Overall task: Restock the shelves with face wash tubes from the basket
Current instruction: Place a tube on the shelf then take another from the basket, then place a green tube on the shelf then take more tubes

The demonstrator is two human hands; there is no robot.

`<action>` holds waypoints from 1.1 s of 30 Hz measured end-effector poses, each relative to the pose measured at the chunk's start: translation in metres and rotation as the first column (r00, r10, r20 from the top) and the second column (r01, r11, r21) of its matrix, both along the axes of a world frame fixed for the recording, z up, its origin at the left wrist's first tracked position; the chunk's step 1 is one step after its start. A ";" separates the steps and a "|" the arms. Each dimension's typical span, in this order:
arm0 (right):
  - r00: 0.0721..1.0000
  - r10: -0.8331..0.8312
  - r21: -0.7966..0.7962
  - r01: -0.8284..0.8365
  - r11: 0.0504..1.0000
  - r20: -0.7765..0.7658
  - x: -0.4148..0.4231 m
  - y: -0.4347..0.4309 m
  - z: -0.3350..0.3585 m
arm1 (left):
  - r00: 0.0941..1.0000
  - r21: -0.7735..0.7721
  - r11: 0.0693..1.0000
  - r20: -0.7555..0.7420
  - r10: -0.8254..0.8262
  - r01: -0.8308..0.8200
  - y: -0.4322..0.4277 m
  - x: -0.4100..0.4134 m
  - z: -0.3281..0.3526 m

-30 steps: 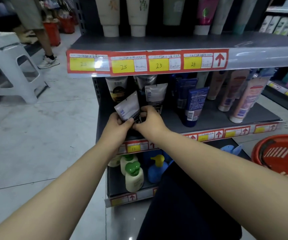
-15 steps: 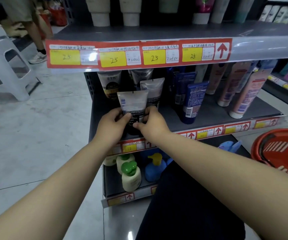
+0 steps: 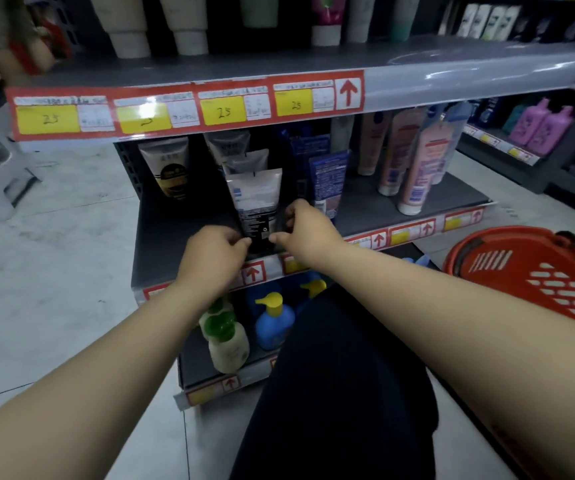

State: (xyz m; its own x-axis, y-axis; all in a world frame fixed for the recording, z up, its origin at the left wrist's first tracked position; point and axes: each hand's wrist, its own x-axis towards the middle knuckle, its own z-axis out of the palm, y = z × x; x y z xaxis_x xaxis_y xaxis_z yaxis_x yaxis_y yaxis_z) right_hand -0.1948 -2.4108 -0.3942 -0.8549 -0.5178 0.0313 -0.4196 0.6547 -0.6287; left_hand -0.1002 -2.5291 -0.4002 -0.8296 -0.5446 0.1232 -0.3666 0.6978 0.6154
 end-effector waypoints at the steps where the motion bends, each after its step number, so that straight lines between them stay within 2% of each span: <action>1: 0.997 0.029 0.057 -0.026 0.998 -0.070 0.001 0.011 0.005 | 1.000 -0.058 0.998 -0.009 -0.008 0.007 0.006 0.006 0.005; 3: 0.975 0.103 0.181 -0.067 0.981 -0.199 0.000 0.036 0.015 | 0.996 -0.161 0.984 -0.011 -0.085 0.082 0.024 0.011 0.015; 6: 0.927 0.181 0.348 -0.059 0.936 -0.328 -0.003 0.080 0.025 | 0.948 -0.280 0.906 0.105 -0.300 0.318 0.061 -0.005 0.027; 11: 0.909 0.136 0.477 0.077 0.876 -0.395 -0.009 0.173 0.028 | 0.808 -0.359 0.724 0.271 -0.523 0.589 0.138 -0.052 0.035; 16: 0.939 -0.026 0.519 0.212 0.828 -0.342 -0.019 0.276 0.016 | 0.702 -0.344 0.611 0.348 -0.622 0.713 0.220 -0.095 0.024; 22: 0.947 -0.188 0.580 0.310 0.753 -0.261 -0.032 0.375 -0.011 | 0.524 -0.331 0.409 0.454 -0.721 0.850 0.325 -0.143 -0.002; 29: 0.943 -0.316 0.641 0.308 0.702 -0.107 -0.058 0.448 -0.065 | 0.348 -0.257 0.240 0.587 -0.731 0.936 0.420 -0.193 -0.053; 33: 0.924 -0.383 0.665 0.286 0.690 0.000 -0.082 0.475 -0.104 | 0.277 -0.178 0.213 0.675 -0.684 0.961 0.456 -0.224 -0.094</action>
State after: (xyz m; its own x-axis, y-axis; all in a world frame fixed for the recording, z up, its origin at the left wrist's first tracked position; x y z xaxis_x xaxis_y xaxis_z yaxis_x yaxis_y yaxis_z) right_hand -0.2771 -1.9361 -0.4980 -0.9460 -0.0489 -0.3205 -0.0401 0.9986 -0.0340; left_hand -0.3243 -2.0735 -0.4944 -0.7555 0.5377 -0.3744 0.5556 0.8286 0.0687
